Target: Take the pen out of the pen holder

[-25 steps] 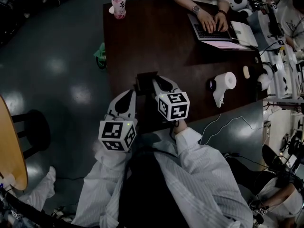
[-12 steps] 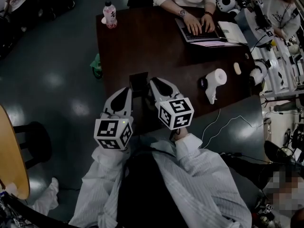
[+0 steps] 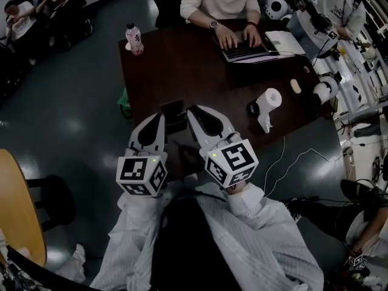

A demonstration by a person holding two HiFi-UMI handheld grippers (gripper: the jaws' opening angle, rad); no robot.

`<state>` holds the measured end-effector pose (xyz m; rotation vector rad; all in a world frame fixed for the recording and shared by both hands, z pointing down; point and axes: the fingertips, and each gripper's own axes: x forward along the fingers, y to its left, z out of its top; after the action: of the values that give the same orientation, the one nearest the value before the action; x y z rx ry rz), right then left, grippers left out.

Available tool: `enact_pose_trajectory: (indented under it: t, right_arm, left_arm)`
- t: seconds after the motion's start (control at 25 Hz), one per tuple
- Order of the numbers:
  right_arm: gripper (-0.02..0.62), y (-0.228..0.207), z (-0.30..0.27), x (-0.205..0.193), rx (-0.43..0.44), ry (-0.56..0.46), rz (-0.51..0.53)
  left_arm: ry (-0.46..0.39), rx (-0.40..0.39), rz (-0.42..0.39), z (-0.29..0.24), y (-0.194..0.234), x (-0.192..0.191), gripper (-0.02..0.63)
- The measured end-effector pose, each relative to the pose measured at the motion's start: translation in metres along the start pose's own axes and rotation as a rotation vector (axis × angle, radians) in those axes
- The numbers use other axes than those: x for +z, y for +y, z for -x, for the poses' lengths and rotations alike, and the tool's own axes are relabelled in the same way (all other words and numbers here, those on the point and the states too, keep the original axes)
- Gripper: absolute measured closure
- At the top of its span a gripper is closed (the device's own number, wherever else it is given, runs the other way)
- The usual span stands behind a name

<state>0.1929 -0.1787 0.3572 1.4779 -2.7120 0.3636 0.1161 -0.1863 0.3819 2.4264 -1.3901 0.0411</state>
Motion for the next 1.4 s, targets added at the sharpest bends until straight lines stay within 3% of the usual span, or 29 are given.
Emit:
enact_pose_trajectory:
  t: [0.2, 0.56, 1.4]
  right_arm:
    - [0.549, 0.007, 0.015, 0.019, 0.019, -0.046, 0.013]
    - [0.551, 0.004, 0.016, 0.016, 0.034, -0.035, 0.023]
    - [0.551, 0.002, 0.004, 0.018, 0.066, -0.024, 0.02]
  left_arm:
    - [-0.032, 0.001, -0.018, 0.006, -0.01, 0.014, 0.603]
    - [-0.06, 0.002, -0.042, 0.008, -0.02, 0.022, 0.603]
    - [-0.055, 0.003, -0.04, -0.001, -0.016, 0.024, 0.603]
